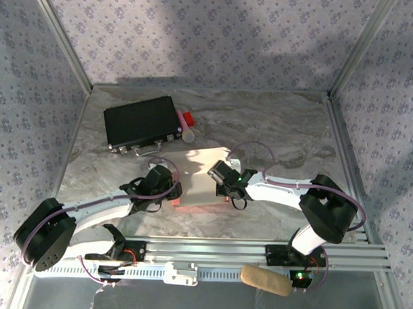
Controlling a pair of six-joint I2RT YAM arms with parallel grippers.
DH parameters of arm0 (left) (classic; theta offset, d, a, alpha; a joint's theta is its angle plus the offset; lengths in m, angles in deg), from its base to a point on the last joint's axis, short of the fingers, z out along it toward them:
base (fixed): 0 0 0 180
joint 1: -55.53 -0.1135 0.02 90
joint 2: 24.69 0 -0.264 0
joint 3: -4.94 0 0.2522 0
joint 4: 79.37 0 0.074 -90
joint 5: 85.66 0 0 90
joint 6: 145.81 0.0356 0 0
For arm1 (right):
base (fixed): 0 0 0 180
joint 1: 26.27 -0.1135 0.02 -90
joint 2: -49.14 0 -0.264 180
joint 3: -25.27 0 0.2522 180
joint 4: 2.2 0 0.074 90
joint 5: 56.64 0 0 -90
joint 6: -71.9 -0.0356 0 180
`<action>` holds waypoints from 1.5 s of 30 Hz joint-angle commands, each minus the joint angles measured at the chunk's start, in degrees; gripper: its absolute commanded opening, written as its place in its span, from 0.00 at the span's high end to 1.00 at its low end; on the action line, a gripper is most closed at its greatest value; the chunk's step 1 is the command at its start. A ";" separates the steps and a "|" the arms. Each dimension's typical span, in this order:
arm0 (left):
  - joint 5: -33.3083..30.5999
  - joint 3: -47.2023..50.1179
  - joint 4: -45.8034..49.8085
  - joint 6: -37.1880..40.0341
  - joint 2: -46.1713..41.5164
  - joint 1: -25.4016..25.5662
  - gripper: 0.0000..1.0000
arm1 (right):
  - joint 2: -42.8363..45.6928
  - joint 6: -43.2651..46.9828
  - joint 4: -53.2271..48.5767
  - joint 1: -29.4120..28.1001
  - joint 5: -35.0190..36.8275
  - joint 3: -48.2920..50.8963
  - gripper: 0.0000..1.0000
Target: Fold the paper box
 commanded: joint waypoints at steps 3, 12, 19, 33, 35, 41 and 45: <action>-3.95 -2.76 4.99 1.53 2.29 2.13 0.68 | -0.24 0.00 0.49 0.47 -0.16 -0.10 1.00; -5.52 -4.69 5.84 1.29 2.05 4.09 0.66 | -0.86 0.35 0.76 0.61 -0.56 -0.37 1.00; -6.07 -4.32 6.31 0.80 -0.38 4.20 0.63 | -1.76 0.57 1.15 0.47 -1.17 -1.18 1.00; -6.42 -3.62 5.75 0.75 -4.70 4.12 0.67 | 2.80 0.90 -0.45 0.37 -0.97 -2.56 1.00; -6.62 -4.39 6.67 1.09 -4.99 4.12 0.68 | 3.30 1.02 -0.97 0.50 -1.01 -2.91 1.00; -7.05 -4.96 8.12 1.71 -5.09 4.13 0.71 | 4.86 0.81 -2.11 0.66 -1.07 -3.37 1.00; -7.81 -5.59 10.37 2.39 -3.79 4.11 0.72 | 5.72 1.03 -2.43 1.05 -1.38 -3.50 1.00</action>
